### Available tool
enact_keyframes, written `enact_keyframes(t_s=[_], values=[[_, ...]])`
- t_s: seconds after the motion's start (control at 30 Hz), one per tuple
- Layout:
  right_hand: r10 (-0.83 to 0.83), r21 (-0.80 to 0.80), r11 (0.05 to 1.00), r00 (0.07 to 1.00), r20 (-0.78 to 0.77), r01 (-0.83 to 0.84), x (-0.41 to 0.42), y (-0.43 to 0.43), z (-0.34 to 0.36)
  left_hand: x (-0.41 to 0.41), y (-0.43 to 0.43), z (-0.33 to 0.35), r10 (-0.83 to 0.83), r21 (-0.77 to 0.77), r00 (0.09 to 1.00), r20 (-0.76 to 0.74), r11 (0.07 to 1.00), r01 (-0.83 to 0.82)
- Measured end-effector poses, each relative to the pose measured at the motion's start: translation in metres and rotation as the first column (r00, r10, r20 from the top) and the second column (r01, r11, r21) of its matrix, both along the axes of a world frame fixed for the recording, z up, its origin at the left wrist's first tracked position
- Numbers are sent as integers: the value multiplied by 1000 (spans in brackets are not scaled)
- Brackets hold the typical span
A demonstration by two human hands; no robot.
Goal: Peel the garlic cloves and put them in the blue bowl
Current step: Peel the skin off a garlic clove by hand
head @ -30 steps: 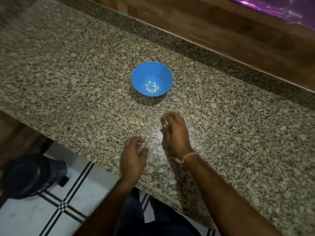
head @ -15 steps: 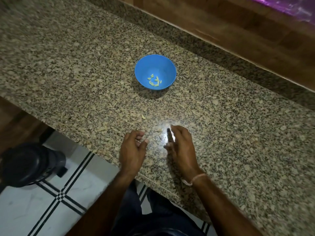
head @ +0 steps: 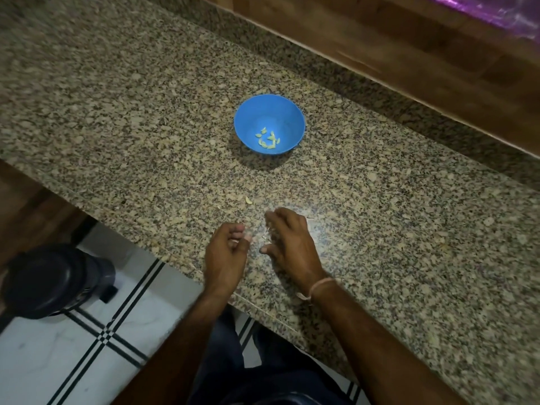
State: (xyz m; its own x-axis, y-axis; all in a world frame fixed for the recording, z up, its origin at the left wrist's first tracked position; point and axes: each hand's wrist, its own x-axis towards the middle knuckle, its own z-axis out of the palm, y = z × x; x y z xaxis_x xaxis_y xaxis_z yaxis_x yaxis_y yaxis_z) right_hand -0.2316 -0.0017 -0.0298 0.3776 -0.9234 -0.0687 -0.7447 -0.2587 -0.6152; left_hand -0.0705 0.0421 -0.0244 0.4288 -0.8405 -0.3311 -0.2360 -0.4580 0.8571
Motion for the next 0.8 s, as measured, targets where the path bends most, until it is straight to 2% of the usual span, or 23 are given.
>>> enact_keyframes(t_s=[0.2, 0.33, 0.4, 0.43, 0.53, 0.6, 0.67, 0.7, 0.8], values=[[-30, -183, 983, 999, -31, 24, 7, 20, -2, -6, -3, 2, 128, 89, 967, -222, 990, -111], [26, -208, 977, 990, -140, -55, 8, 8, 3, -8, -10, 11, 225, 170, 841, -492, 972, -160], [-11, -188, 982, 988, -156, -19, 13, 1, 4, -9, -13, 14, 221, 170, 786, -578, 974, -149], [-61, -148, 988, 991, -121, 43, 14, -3, 4, -9, -15, 14, 222, 172, 760, -611, 974, -146], [-278, 122, 958, 950, 145, 261, 16, -9, 14, -18, -21, 15, 244, 203, 687, -684, 969, -142], [-330, 232, 934, 907, 264, 272, 17, -7, 32, -27, -29, 23, 316, 261, 573, -756, 949, -179], [-293, 249, 943, 906, 305, 222, 20, -2, 50, -34, -35, 33, 423, 356, 418, -804, 906, -231], [-264, 238, 952, 915, 304, 195, 20, -1, 56, -36, -37, 35, 450, 383, 378, -809, 892, -241], [-199, 155, 974, 946, 255, 164, 17, 1, 60, -38, -40, 35, 462, 408, 341, -819, 886, -222]])
